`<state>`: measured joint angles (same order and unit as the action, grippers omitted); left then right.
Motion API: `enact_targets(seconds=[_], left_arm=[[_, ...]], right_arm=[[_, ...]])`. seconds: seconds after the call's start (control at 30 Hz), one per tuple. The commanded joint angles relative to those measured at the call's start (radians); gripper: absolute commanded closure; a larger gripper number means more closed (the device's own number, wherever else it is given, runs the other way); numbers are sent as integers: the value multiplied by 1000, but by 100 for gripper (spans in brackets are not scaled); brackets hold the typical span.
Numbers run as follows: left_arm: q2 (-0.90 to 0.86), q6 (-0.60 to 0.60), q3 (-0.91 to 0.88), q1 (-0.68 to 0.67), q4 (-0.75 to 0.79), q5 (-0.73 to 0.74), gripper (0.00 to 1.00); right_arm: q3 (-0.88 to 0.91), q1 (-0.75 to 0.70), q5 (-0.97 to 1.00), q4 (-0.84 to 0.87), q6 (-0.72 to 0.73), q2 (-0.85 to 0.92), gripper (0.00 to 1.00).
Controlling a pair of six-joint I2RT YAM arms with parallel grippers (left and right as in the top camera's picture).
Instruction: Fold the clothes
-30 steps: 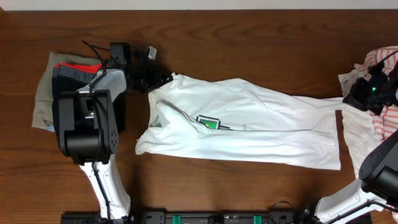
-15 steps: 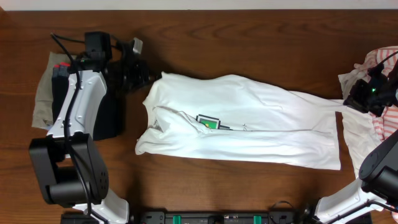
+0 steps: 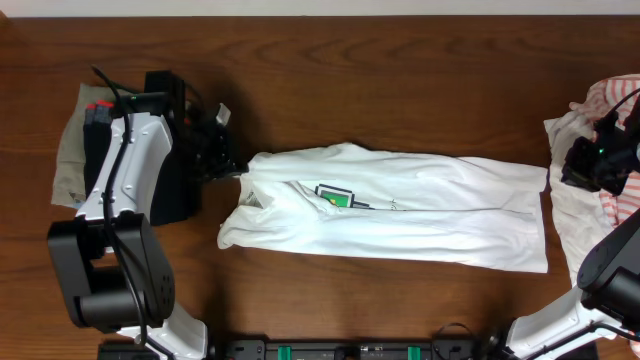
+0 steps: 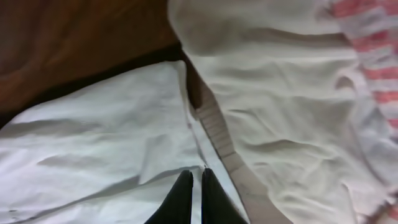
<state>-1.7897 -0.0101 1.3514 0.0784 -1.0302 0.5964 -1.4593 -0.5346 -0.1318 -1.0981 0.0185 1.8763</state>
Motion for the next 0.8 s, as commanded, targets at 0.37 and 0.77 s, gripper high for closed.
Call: enact_targets(seconds=[0.37,0.77], left_arm=[[-4,25,-1,3,9,-63,94],[-4,24,-1,3,135,-63,74]], right_arm=[[70,5,-14,87,14,-8,84],[145,7,-120,251,14,65,81]])
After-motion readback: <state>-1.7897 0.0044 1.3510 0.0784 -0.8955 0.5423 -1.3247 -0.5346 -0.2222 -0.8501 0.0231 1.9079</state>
